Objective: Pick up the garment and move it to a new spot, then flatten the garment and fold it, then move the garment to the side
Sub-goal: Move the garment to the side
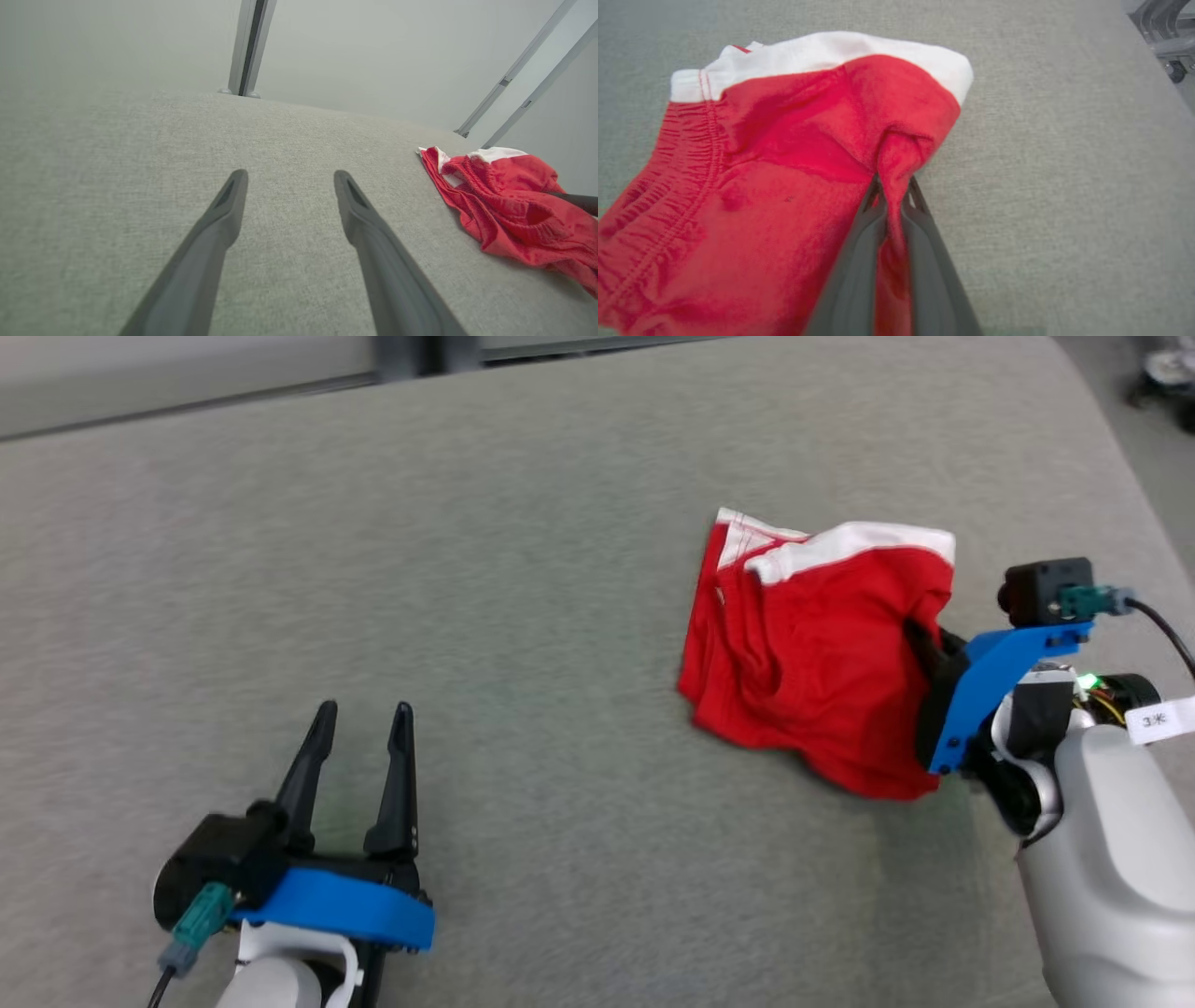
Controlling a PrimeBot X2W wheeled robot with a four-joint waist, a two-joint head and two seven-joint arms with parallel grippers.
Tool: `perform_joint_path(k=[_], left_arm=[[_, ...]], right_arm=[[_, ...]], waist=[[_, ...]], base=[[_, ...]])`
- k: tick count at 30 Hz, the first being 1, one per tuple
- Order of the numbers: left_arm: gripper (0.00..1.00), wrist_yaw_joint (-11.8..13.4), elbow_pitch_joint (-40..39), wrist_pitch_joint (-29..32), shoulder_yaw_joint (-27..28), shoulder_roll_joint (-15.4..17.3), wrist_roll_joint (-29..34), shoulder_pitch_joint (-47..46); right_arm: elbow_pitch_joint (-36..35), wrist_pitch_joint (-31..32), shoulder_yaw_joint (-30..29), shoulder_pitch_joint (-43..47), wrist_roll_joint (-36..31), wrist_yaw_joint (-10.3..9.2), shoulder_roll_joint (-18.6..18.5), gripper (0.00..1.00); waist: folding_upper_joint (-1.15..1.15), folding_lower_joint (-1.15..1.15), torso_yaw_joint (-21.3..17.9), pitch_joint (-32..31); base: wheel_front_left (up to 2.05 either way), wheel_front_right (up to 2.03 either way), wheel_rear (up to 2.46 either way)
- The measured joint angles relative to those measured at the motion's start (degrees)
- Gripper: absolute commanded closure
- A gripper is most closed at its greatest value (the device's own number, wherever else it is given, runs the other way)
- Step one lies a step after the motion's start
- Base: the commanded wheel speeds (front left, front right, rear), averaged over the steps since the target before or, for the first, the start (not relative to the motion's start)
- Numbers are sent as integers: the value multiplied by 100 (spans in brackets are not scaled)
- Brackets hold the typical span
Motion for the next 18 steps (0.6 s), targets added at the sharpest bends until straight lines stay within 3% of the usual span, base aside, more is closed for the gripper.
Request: perform_joint_path(k=[5,8,13,18], left_arm=[[0,70,-319,299,-67,162,126,-86],[0,88,-456,453,-85,250,152,-101],[0,136,-636,626,-91,399,241,-187],[0,207,-798,689,-45,497,278,-205]], right_arm=[[5,-231,-204,-27,93,-1,64,100],[101,-352,-223,-92,134,-1,120,100],[360,-453,-252,-519,82,0,-21,100],[649,-392,-454,-1008,10,0,-575,100]], waist=[[0,0,-638,235],[0,-1,-811,342],[0,0,-717,487],[0,0,-337,572]], base=[[0,0,0],[0,0,0],[0,0,0],[0,0,0]])
